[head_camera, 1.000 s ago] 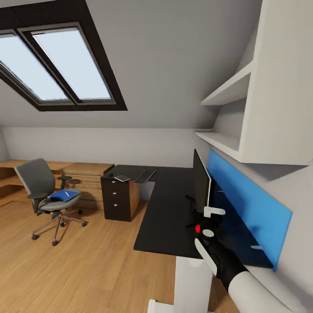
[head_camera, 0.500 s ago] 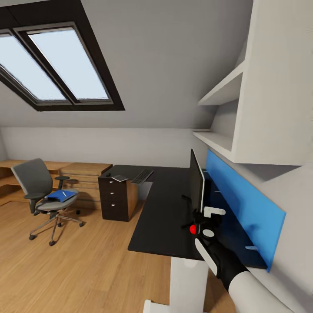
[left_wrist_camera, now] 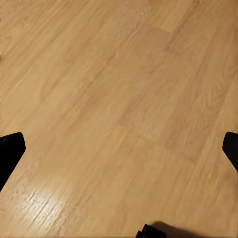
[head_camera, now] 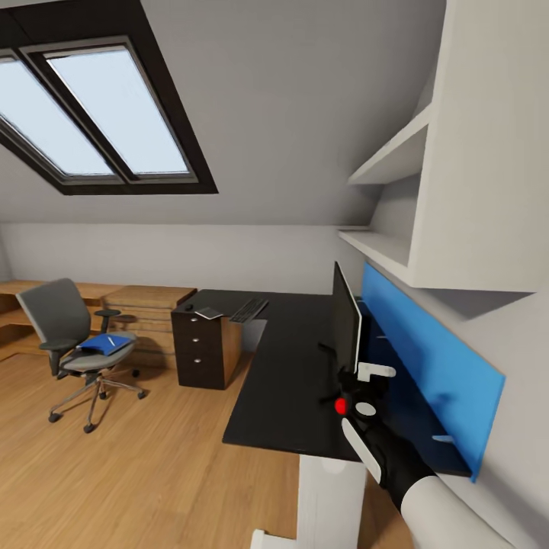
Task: In the bedroom, organize the workspace by keeping the computer under the desk, ensuring the monitor is on the desk, placing the keyboard on the desk next to the monitor, placing the mouse on the desk next to the keyboard, moving the folder from the swivel chair onto the desk next to the mouse, stacking the notebook on top of the folder with the pen on top of the notebook, and positioning the swivel chair next to the desk.
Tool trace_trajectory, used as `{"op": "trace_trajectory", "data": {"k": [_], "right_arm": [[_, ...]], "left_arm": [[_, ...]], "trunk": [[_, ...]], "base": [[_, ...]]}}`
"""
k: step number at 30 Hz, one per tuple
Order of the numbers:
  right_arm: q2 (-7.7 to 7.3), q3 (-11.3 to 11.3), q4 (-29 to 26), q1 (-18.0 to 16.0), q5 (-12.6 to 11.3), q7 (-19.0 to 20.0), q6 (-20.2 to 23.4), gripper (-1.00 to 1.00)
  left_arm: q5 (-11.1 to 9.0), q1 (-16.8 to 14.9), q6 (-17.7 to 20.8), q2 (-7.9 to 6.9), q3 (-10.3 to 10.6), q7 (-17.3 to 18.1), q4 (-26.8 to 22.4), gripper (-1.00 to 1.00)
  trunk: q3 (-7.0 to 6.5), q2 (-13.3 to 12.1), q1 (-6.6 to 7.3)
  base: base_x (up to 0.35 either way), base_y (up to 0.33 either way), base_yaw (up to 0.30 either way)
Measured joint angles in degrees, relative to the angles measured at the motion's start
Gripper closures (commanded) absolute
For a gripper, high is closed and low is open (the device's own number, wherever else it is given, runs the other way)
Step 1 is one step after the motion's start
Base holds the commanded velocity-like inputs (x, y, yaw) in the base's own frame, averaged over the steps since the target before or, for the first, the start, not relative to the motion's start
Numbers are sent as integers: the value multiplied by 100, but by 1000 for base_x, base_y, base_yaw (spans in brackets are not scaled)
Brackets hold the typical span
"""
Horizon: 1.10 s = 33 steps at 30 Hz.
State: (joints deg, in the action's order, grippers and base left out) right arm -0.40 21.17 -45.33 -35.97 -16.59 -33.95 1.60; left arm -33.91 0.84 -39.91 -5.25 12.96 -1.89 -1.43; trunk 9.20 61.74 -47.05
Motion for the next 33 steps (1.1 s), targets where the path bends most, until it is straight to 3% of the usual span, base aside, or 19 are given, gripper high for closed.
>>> {"op": "trace_trajectory", "data": {"k": [33], "right_arm": [[0, 0, 1, 0, -1, 0, 7, -100]], "left_arm": [[-1, 0, 2, 0, -9, -2, 0, -100]], "trunk": [[0, 0, 0]], "base": [[65, 27, 0]]}}
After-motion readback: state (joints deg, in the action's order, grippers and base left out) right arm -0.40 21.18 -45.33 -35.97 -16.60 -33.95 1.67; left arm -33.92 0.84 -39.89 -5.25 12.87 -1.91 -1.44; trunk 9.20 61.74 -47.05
